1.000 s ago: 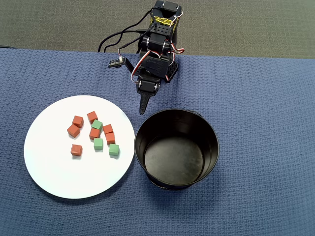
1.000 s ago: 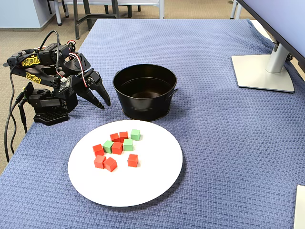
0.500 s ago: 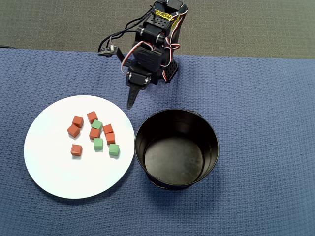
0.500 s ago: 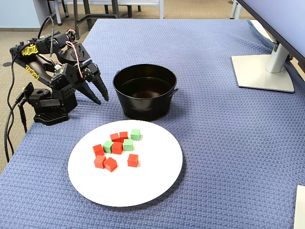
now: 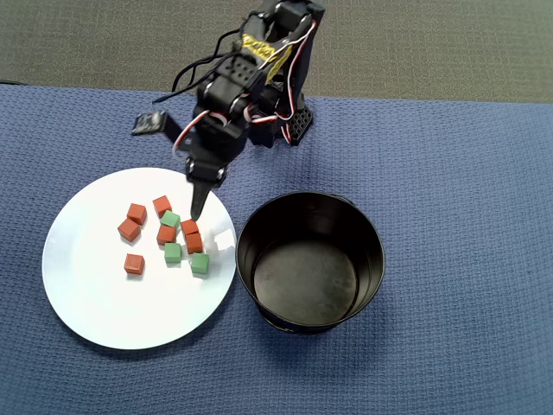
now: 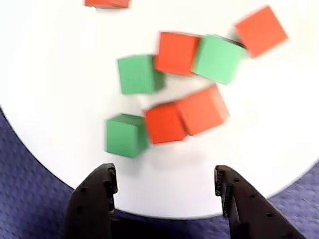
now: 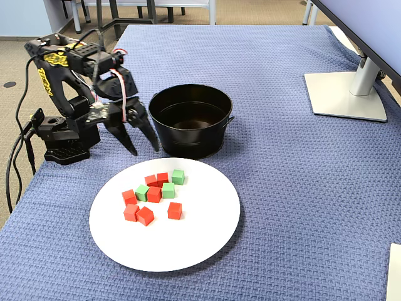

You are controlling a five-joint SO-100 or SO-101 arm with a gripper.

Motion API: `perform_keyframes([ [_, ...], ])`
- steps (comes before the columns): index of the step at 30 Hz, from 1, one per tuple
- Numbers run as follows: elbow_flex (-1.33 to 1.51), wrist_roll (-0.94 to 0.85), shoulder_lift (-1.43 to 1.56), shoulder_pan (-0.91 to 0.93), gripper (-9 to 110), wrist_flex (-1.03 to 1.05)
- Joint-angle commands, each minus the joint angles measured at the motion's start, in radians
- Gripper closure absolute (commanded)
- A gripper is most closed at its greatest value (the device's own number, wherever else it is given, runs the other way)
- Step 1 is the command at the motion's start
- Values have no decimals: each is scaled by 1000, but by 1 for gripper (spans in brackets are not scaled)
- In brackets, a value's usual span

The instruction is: Pick up the red cubes from the white plate and place them in the black recipient

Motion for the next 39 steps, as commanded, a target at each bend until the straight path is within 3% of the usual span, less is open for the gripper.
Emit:
perform_keyframes([
  [1, -258, 0, -190, 51, 83, -18],
  [17, -999, -35, -877, 103, 82, 169],
  [26, -1220, -51, -1072, 117, 82, 222],
  [39, -1276, -104, -1173, 127, 82, 242],
])
